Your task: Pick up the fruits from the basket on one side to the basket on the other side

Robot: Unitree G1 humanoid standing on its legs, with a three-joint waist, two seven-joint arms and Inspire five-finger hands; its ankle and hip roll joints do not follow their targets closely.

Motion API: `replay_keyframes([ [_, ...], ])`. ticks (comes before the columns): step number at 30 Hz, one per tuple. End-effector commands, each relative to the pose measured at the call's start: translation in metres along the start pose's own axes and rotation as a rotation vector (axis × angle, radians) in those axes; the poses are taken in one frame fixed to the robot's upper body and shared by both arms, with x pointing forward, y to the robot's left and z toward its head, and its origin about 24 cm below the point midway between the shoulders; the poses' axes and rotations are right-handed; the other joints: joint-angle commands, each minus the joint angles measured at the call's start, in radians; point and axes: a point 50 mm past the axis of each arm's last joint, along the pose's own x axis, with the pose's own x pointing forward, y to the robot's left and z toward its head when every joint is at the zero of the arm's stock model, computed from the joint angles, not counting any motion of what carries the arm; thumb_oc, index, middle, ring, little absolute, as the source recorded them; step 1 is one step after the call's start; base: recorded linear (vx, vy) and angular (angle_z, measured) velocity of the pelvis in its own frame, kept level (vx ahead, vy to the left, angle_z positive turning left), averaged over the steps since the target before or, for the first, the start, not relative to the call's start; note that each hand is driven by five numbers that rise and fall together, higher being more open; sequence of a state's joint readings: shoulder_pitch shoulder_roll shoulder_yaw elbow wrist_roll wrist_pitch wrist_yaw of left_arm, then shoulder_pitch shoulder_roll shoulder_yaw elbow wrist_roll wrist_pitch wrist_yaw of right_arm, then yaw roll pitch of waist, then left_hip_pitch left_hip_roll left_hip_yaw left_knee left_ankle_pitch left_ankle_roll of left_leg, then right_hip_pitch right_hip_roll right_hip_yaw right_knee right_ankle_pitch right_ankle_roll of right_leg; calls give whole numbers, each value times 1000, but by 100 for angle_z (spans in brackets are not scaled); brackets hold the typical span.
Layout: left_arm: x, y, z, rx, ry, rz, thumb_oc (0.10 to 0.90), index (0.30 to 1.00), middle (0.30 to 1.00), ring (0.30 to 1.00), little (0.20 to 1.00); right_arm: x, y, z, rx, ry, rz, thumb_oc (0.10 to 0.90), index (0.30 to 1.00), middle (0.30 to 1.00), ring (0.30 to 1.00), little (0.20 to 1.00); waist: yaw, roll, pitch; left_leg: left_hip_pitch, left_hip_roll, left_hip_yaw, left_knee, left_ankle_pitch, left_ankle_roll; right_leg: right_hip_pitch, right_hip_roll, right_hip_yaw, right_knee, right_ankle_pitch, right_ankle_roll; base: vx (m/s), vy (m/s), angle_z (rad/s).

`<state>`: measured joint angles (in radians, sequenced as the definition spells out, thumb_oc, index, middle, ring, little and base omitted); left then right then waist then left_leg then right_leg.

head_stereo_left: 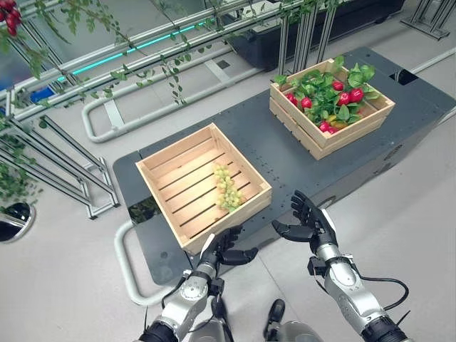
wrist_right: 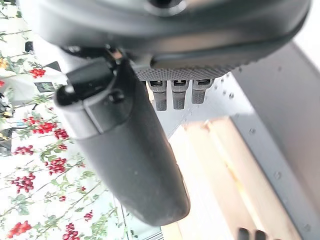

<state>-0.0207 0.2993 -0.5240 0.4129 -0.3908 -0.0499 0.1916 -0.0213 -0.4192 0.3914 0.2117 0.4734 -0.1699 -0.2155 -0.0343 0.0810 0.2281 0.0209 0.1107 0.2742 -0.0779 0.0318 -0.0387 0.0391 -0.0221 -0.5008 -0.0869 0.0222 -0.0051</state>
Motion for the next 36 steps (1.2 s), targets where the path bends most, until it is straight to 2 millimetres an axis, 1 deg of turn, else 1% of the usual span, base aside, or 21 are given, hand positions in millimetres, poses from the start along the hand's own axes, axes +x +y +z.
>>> replay_keyframes([
  [1, -1, 21, 22, 56, -121, 44, 800, 900, 900, 900, 900, 4, 11, 39, 28, -225, 76, 800, 900, 900, 900, 900, 36, -71, -80, 2, -72, -28, -9, -7, 33, 45, -57, 160, 20, -26, 33, 90, 84, 10],
  [5, -3, 24, 21, 49, -114, 51, 800, 900, 900, 900, 900, 7, 15, 41, -23, -222, 131, 800, 900, 900, 900, 900, 66, -78, -86, 9, -92, -70, -9, -26, 46, 59, -61, 149, 12, -28, 39, 98, 91, 58],
  [8, -7, 29, 18, 47, -110, 55, 800, 900, 900, 900, 900, 9, 13, 51, -117, -253, 157, 800, 900, 900, 900, 900, 90, -88, -88, 10, -104, -97, -9, -37, 56, 67, -67, 140, 15, -29, 47, 101, 103, 44],
  [11, -7, 31, 21, 63, -122, 57, 800, 900, 900, 900, 900, 15, 7, 61, -225, -268, 130, 800, 900, 900, 900, 900, 103, -97, -87, 12, -111, -108, -9, -43, 65, 66, -71, 135, 27, -32, 51, 83, 113, 34],
  [12, -8, 32, 24, 79, -139, 60, 800, 900, 900, 900, 900, 20, 2, 69, -268, -276, 110, 800, 900, 900, 900, 900, 113, -101, -81, 17, -117, -118, -9, -48, 73, 62, -77, 132, 50, -41, 55, 85, 125, 18],
  [15, -8, 36, 27, 89, -153, 61, 800, 900, 900, 900, 900, 25, -6, 76, -319, -282, 88, 800, 900, 900, 900, 900, 123, -105, -73, 23, -122, -123, -9, -52, 84, 53, -85, 130, 94, -59, 58, 97, 147, 5],
  [17, -9, 41, 30, 98, -157, 61, 800, 900, 900, 900, 900, 31, -11, 83, -362, -283, 70, 800, 900, 900, 900, 900, 132, -107, -58, 27, -132, -123, -9, -53, 105, 15, -105, 126, 250, -85, 66, 90, 178, 6],
  [18, -10, 44, 31, 104, -158, 61, 800, 900, 900, 900, 900, 31, -14, 86, -395, -288, 61, 800, 900, 900, 900, 900, 130, -107, -46, 27, -143, -122, -9, -49, 121, -42, -133, 135, 422, -74, 77, 67, 189, 4],
  [19, -11, 46, 31, 103, -161, 62, 800, 900, 900, 900, 900, 31, -16, 88, -428, -290, 51, 800, 900, 900, 900, 900, 126, -104, -33, 27, -148, -126, -9, -47, 129, -85, -149, 149, 529, -58, 82, 51, 185, 10],
  [20, -14, 50, 31, 108, -165, 60, 800, 900, 900, 900, 900, 28, -23, 89, -488, -284, 28, 800, 900, 900, 900, 900, 112, -105, -6, 25, -159, -140, 0, -52, 139, -160, -161, 188, 658, -31, 91, 34, 94, 17],
  [21, -14, 51, 31, 115, -163, 60, 800, 900, 900, 900, 900, 27, -26, 88, -522, -271, 23, 800, 900, 900, 900, 900, 104, -106, 5, 24, -161, -151, 6, -54, 139, -179, -153, 210, 664, -24, 92, 9, -30, 28],
  [23, -12, 56, 36, 116, -172, 74, 800, 900, 900, 900, 900, 29, -35, 93, -614, -245, -1, 800, 900, 900, 900, 900, 80, -107, 38, 15, -152, -206, 2, -34, 131, -226, -105, 272, 544, 12, 80, -14, -168, 48],
  [24, -11, 57, 38, 115, -177, 78, 800, 900, 900, 900, 900, 29, -35, 93, -626, -241, 0, 800, 900, 900, 900, 900, 79, -106, 40, 12, -151, -212, 1, -32, 130, -231, -101, 276, 532, 14, 78, -104, -286, 68],
  [25, -2, 62, 64, 120, -257, 92, 800, 900, 900, 900, 900, 42, -36, 111, -678, -265, -22, 800, 900, 900, 900, 900, 74, -108, 77, -6, -132, -237, -7, -31, 120, -241, -93, 322, 344, 45, 75, -159, -299, 64],
  [26, 4, 60, 77, 123, -294, 86, 800, 900, 900, 900, 900, 49, -36, 117, -696, -267, -35, 800, 900, 900, 900, 900, 70, -108, 89, -20, -125, -256, -9, -34, 120, -242, -85, 355, 291, 49, 72, -147, -378, 77],
  [28, 9, 57, 85, 119, -311, 93, 800, 900, 900, 900, 900, 59, -41, 120, -723, -210, -58, 800, 900, 900, 900, 900, 63, -111, 95, -39, -119, -283, -9, -25, 117, -223, -61, 386, 240, 27, 69, 44, -300, 78],
  [29, 9, 57, 89, 83, -328, 88, 800, 900, 900, 900, 900, 60, -48, 121, -734, -194, -86, 800, 900, 900, 900, 900, 74, -121, 92, -41, -108, -273, -9, -19, 103, -171, -64, 347, 185, 18, 71, 104, -236, 71],
  [31, 6, 52, 88, 89, -336, 73, 800, 900, 900, 900, 900, 59, -55, 121, -755, -185, -126, 800, 900, 900, 900, 900, 87, -130, 87, -43, -100, -267, -9, -13, 92, -131, -65, 311, 145, 20, 69, 110, -184, 73],
  [33, 6, 48, 86, 92, -341, 55, 800, 900, 900, 900, 900, 61, -58, 123, -757, -179, -149, 800, 900, 900, 900, 900, 94, -135, 85, -48, -98, -269, -9, -11, 86, -112, -60, 306, 116, 23, 65, 87, -141, 50],
  [34, 6, 42, 88, 107, -356, 33, 800, 900, 900, 900, 900, 67, -63, 130, -769, -172, -187, 800, 900, 900, 900, 900, 107, -144, 85, -64, -96, -280, -9, -8, 76, -99, -55, 296, 88, 23, 59, 37, -132, 13],
  [36, 5, 40, 91, 116, -378, 21, 800, 900, 900, 900, 900, 71, -68, 139, -778, -167, -208, 800, 900, 900, 900, 900, 116, -148, 90, -77, -96, -288, -9, -7, 70, -98, -54, 285, 81, 21, 56, 8, -83, 0],
])
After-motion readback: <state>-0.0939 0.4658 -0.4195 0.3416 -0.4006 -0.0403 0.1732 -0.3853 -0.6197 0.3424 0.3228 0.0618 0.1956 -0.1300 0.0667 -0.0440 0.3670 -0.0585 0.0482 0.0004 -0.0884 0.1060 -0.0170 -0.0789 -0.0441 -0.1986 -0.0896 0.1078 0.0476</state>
